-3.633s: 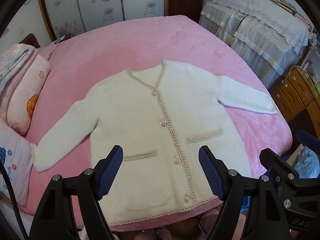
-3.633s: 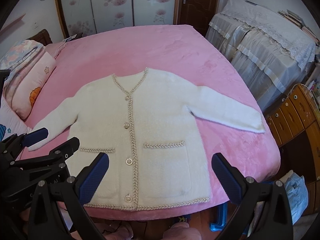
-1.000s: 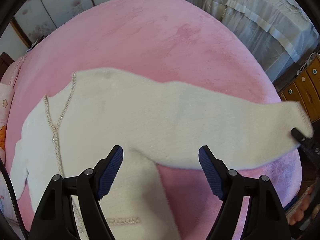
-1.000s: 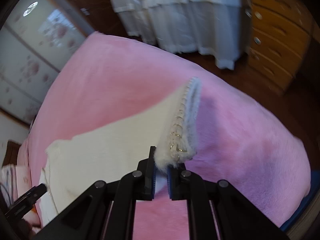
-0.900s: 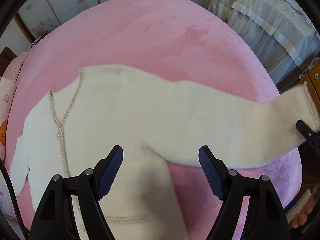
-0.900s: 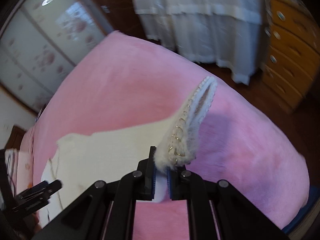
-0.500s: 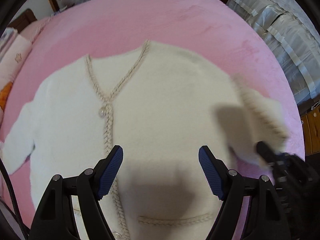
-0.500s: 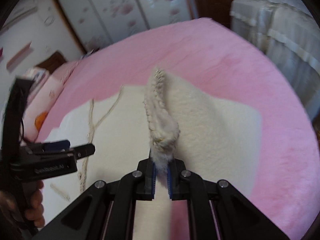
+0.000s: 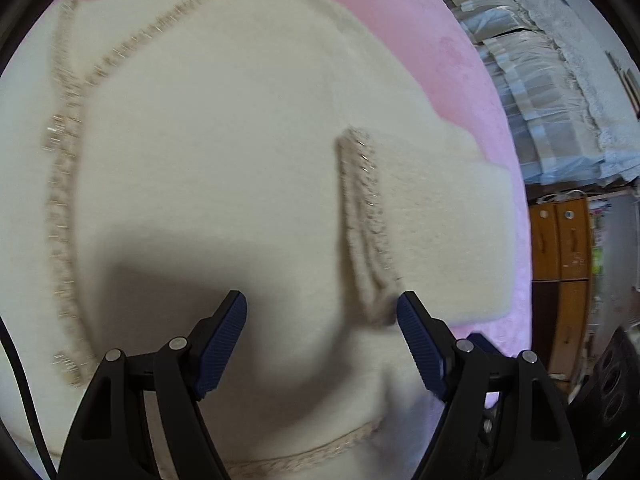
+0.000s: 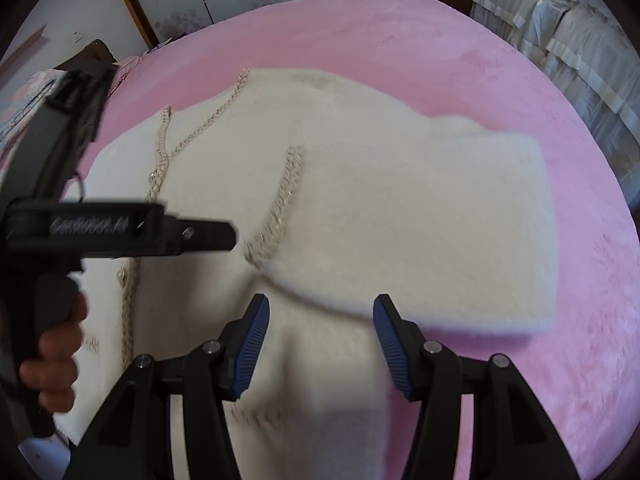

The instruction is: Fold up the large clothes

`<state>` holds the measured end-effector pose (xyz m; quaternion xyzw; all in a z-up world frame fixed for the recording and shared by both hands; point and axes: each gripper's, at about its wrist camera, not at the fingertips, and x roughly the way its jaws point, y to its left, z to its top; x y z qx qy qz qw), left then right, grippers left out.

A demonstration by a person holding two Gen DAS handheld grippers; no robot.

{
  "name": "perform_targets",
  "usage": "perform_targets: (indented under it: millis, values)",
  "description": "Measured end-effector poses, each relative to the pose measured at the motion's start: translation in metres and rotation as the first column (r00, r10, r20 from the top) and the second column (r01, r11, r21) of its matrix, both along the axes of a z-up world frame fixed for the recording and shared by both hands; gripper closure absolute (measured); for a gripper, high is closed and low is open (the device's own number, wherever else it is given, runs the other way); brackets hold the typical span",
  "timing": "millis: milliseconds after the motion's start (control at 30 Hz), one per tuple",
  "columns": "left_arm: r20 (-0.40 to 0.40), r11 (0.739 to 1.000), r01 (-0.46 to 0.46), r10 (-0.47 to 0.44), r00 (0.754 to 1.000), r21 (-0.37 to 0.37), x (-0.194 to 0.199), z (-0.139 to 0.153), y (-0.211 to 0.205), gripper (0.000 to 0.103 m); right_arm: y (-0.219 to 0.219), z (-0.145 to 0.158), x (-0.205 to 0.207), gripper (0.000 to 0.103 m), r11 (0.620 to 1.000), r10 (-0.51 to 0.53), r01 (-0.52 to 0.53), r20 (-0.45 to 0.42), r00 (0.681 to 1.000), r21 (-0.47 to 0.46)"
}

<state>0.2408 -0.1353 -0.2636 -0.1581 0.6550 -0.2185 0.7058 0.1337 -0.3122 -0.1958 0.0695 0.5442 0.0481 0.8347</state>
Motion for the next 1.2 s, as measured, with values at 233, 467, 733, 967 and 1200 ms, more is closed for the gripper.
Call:
perform_targets:
  millis: [233,467,733,967,1200]
  values:
    - [-0.081,0.983,-0.022,0.007,0.997,-0.180,0.006,-0.030,-0.014,0.053,-0.007,-0.008,-0.025,0.048,0.998,-0.046,0.048,-0.052,0.998,0.030]
    - [-0.099,0.985,0.026,-0.043,0.994,-0.169,0.008,-0.036,-0.052,0.087,-0.008,-0.015,-0.036,0.048,0.996,-0.072,0.077,-0.076,0.994,0.055]
    - [0.073,0.987,0.012,0.000,0.997,-0.161,0.024,0.057,-0.073,0.089,-0.054,-0.033,-0.037,0.048,0.966,-0.216,0.232,-0.138,0.967,0.111]
    - [0.383,0.986,0.004,0.061,0.922,-0.166,0.049,0.193,-0.058,0.089,-0.067,-0.046,-0.018,0.048,0.928,-0.300,0.321,-0.133,0.945,0.190]
    - [0.564,0.988,-0.135,0.153,0.811,-0.074,0.053,0.265,0.015,0.089,-0.058,-0.047,0.020,0.048,0.929,-0.316,0.324,-0.071,0.946,0.181]
